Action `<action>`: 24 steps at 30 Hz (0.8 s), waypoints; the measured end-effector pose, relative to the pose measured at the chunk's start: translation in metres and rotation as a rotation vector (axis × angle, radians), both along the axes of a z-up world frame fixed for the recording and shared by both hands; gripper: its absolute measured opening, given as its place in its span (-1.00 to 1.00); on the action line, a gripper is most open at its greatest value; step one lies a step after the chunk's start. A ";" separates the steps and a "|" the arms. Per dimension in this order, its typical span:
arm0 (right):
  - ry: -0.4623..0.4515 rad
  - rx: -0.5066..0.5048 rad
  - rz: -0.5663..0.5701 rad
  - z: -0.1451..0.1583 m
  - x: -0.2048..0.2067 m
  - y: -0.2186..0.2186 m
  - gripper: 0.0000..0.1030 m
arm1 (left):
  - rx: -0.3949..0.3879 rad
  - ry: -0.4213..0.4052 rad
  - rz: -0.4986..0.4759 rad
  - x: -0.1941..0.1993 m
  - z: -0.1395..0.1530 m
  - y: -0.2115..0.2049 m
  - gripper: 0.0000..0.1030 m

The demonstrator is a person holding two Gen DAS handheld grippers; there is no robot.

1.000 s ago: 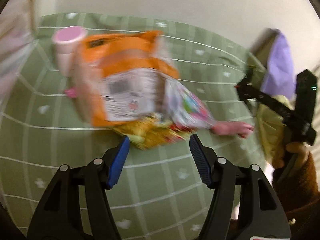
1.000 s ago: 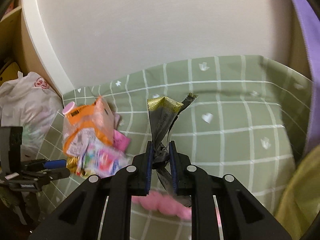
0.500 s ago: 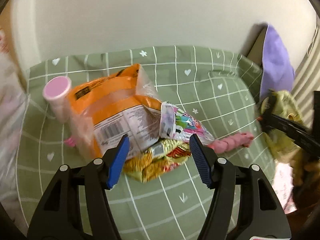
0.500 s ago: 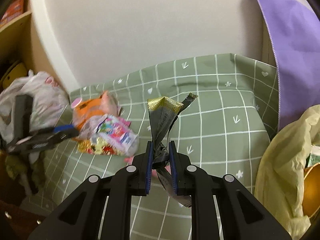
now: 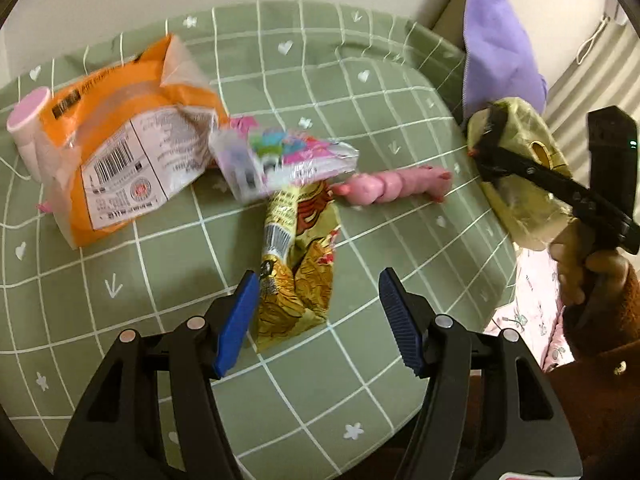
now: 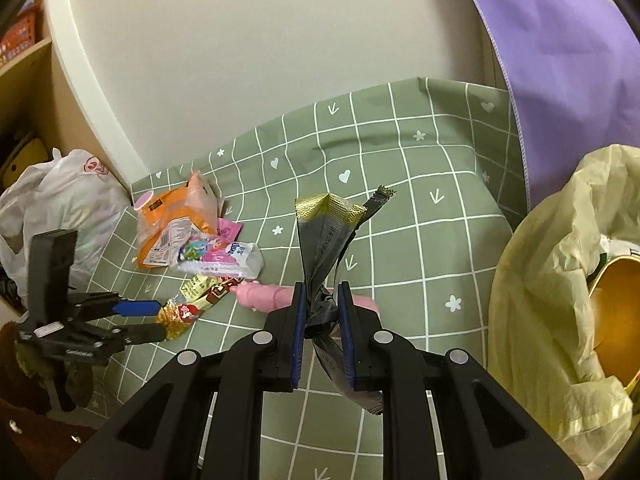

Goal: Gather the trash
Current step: 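Grasp the yellow-red snack bag with the left tool, then lift the snack bag and grey-gold wrapper and carry both over the yellow-green bag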

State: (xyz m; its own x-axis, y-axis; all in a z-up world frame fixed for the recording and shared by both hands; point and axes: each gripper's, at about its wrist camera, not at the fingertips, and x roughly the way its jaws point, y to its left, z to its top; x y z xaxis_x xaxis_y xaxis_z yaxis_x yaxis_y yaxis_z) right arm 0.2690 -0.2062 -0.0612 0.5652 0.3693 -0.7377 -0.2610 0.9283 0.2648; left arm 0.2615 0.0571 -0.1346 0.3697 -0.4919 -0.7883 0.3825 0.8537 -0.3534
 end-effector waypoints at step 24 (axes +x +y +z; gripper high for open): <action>-0.051 0.003 -0.046 0.024 -0.023 -0.020 -0.68 | 0.056 -0.089 0.151 0.028 0.044 -0.014 -0.38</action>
